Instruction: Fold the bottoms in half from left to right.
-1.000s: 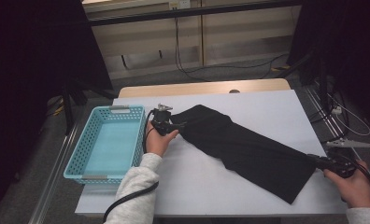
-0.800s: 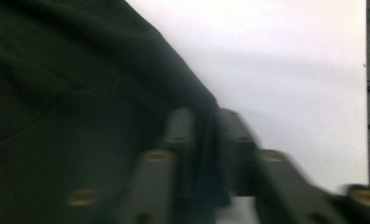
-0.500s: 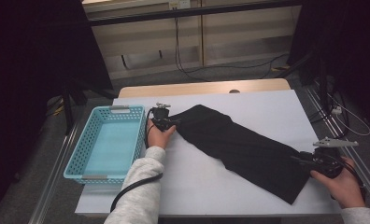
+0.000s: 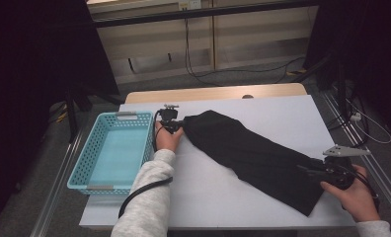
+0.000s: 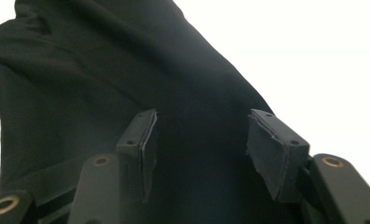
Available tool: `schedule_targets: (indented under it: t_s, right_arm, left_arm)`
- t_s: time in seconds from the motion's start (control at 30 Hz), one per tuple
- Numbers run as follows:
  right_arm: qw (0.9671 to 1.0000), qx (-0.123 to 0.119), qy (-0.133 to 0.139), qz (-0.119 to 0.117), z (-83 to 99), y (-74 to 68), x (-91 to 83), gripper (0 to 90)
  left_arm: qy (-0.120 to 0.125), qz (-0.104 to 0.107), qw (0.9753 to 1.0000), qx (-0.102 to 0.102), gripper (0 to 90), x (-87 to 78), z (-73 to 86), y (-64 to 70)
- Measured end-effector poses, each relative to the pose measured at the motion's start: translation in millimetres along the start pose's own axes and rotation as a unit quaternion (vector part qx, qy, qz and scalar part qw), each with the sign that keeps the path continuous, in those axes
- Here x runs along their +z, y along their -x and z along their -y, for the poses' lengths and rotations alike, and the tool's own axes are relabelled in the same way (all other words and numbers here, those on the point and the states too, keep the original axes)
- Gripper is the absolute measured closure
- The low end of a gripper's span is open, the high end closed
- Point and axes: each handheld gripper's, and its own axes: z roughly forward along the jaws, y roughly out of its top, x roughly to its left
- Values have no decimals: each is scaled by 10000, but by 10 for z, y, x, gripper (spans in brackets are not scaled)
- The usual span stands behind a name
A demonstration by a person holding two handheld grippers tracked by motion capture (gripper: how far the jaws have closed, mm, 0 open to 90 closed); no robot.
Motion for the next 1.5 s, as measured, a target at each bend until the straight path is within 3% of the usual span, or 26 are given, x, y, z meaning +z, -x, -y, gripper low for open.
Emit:
schedule_targets:
  t_s: [0.1,0.27,0.3,0.37,0.4,0.47,0.53,0.63,0.87,1.0,1.13,1.17,1.27,1.33,1.4,1.43,1.5]
  right_arm:
    - [10000,-57,12,-72,-10,-43,20,413]
    - [9999,-67,-6,-102,-15,-66,54,380]
    - [9999,-55,-4,-88,-14,-66,52,376]
    - [10000,-59,32,-55,-9,-54,48,369]
    - [10000,-35,24,-17,-3,-43,42,364]
    - [10000,-6,44,45,12,-4,28,365]
    - [9999,92,32,137,25,54,15,370]
    - [9995,184,21,270,38,139,14,410]
    - [9973,470,-99,558,79,316,35,539]
    - [9972,493,-329,448,95,352,74,622]
    - [9974,431,-395,416,100,353,79,867]
    - [9979,367,-384,371,96,367,81,886]
    - [9978,356,-324,460,57,425,73,894]
    - [9969,472,-196,598,34,482,56,894]
    - [9966,501,-220,620,38,512,74,881]
    - [9958,493,-174,745,51,517,85,880]
    - [9954,500,-177,794,56,525,112,824]
  left_arm:
    - [143,-148,9998,-41,872,-37,-58,-68]
    - [151,-220,9996,-96,829,-46,-38,-116]
    - [117,-220,9996,-134,790,-41,-24,-113]
    - [50,-202,9996,-185,566,-41,4,-103]
    - [-11,-186,9997,-130,568,-53,22,-92]
    - [-52,-68,9998,-158,463,-82,55,-60]
    - [-35,-34,10000,73,391,-126,82,-19]
    - [86,102,9999,40,293,-198,118,52]
    - [167,375,9985,373,228,-360,178,243]
    - [256,488,9974,463,217,-416,223,336]
    - [298,504,9962,640,218,-451,291,403]
    - [300,507,9962,641,218,-447,314,413]
    - [166,535,9955,758,218,-442,386,453]
    - [176,606,9955,713,218,-428,438,484]
    - [130,616,9945,834,217,-430,475,502]
    - [109,599,9942,884,218,-433,485,501]
    - [151,597,9942,887,217,-431,502,505]
